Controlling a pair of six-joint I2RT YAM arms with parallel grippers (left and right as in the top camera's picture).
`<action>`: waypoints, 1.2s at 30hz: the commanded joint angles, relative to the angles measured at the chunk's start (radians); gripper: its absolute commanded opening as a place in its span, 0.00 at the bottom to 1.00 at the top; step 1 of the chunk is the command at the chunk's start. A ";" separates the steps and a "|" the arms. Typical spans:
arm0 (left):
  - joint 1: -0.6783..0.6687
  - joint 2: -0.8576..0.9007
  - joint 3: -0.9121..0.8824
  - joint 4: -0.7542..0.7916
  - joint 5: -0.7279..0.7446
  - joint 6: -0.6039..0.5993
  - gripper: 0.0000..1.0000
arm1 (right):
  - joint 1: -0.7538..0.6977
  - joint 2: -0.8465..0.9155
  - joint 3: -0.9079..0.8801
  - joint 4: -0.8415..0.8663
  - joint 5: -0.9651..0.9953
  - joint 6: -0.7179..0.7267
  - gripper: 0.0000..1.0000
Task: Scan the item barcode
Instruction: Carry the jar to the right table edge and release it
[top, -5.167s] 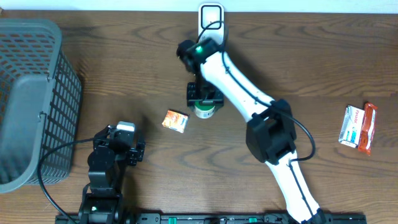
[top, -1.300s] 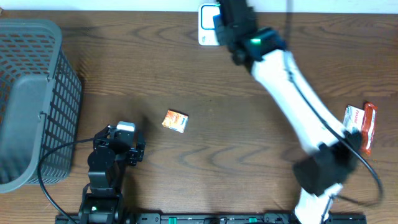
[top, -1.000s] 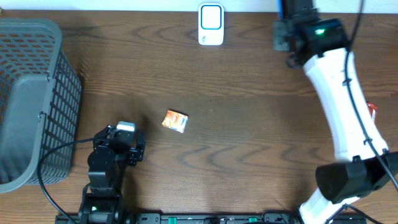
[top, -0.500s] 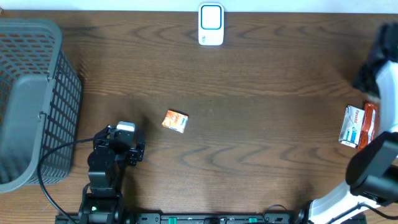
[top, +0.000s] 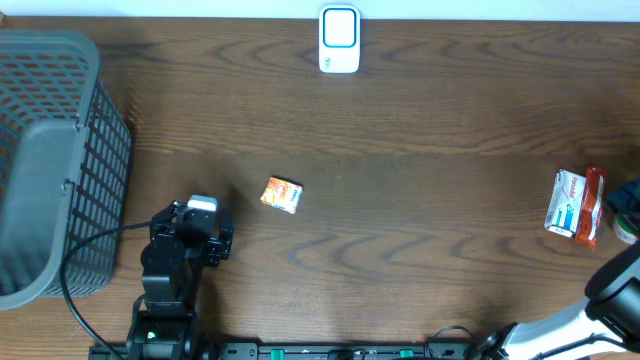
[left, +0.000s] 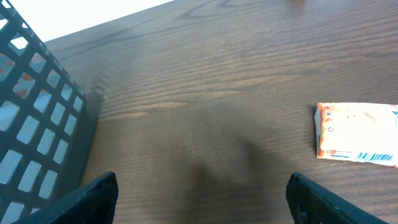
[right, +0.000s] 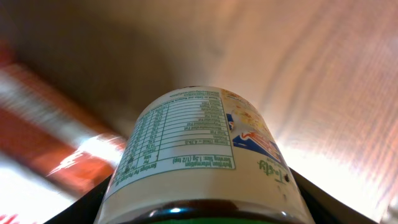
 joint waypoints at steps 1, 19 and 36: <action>-0.003 -0.005 0.002 0.003 -0.009 -0.009 0.87 | -0.052 -0.004 0.002 0.011 -0.015 0.060 0.56; -0.003 -0.005 0.001 0.003 -0.009 -0.009 0.87 | -0.090 -0.003 0.002 0.031 -0.161 0.060 0.84; -0.003 -0.005 0.002 0.003 -0.009 -0.010 0.87 | 0.233 -0.213 0.140 -0.012 -0.528 -0.004 0.99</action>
